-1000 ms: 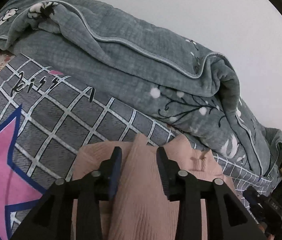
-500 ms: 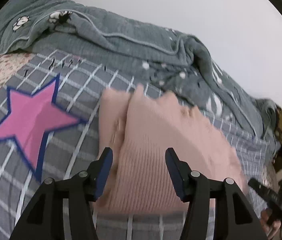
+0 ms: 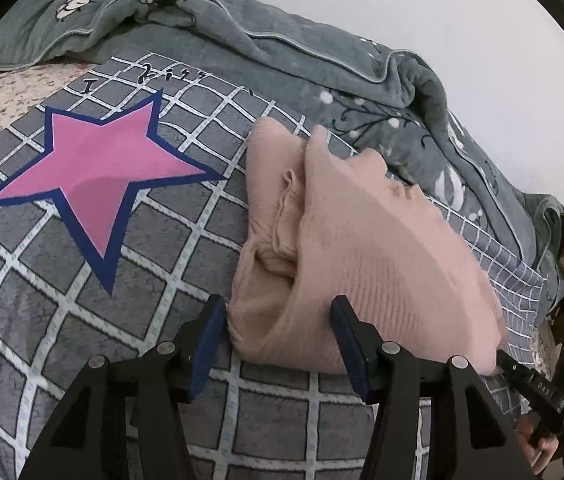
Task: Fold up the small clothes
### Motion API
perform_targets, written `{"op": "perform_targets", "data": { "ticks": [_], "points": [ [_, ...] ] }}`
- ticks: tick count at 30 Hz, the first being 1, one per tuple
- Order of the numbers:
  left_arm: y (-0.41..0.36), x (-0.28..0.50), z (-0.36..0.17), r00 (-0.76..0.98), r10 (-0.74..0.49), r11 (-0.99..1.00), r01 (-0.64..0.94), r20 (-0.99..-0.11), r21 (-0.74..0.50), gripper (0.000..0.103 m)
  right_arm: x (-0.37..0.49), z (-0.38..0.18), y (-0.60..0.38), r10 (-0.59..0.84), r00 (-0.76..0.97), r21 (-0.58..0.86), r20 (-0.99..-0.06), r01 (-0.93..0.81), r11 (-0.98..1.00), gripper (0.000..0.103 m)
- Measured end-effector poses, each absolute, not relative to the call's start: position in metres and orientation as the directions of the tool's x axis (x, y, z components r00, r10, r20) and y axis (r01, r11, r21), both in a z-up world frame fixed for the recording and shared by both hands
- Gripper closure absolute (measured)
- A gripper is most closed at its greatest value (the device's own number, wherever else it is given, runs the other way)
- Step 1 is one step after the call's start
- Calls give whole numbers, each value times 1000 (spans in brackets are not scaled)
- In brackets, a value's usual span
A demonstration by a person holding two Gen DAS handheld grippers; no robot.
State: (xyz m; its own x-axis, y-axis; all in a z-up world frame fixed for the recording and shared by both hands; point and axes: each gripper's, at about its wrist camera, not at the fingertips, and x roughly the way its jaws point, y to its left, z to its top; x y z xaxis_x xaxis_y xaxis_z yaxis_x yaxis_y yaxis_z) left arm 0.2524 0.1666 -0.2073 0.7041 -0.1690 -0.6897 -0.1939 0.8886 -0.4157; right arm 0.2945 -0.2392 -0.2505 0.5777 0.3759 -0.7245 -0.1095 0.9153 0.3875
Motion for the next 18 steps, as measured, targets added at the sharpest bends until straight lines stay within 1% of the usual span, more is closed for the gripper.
{"op": "perform_targets", "data": {
  "ticks": [4, 6, 9, 12, 14, 15, 16, 17, 18],
  "points": [
    [165, 259, -208, 707, -152, 899, -192, -690, -395, 51, 299, -252, -234, 356, 581, 362, -732, -111, 926, 57],
    [163, 267, -209, 700, -166, 904, -174, -695, -391, 51, 300, -253, -233, 350, 583, 355, -733, -110, 928, 57],
    [167, 272, -211, 700, -198, 886, -171, -686, -431, 51, 304, -254, -232, 349, 579, 353, -737, -110, 929, 56],
    [170, 269, -212, 701, -209, 873, -180, -681, -453, 60, 304, -255, -233, 356, 578, 361, -734, -112, 926, 56],
    [171, 266, -213, 704, -216, 868, -179, -677, -463, 63, 304, -255, -231, 349, 578, 348, -737, -118, 930, 57],
    [171, 265, -213, 704, -219, 867, -177, -676, -465, 65, 303, -255, -230, 347, 577, 343, -739, -121, 931, 60],
    [171, 264, -214, 704, -221, 866, -176, -675, -468, 67, 303, -255, -229, 348, 576, 339, -740, -127, 932, 68],
    [172, 262, -214, 704, -224, 864, -176, -674, -472, 69, 302, -255, -228, 353, 572, 341, -740, -132, 931, 71],
    [172, 262, -214, 704, -227, 862, -176, -673, -475, 72, 301, -256, -229, 356, 571, 345, -739, -133, 929, 76]
  ]
}}
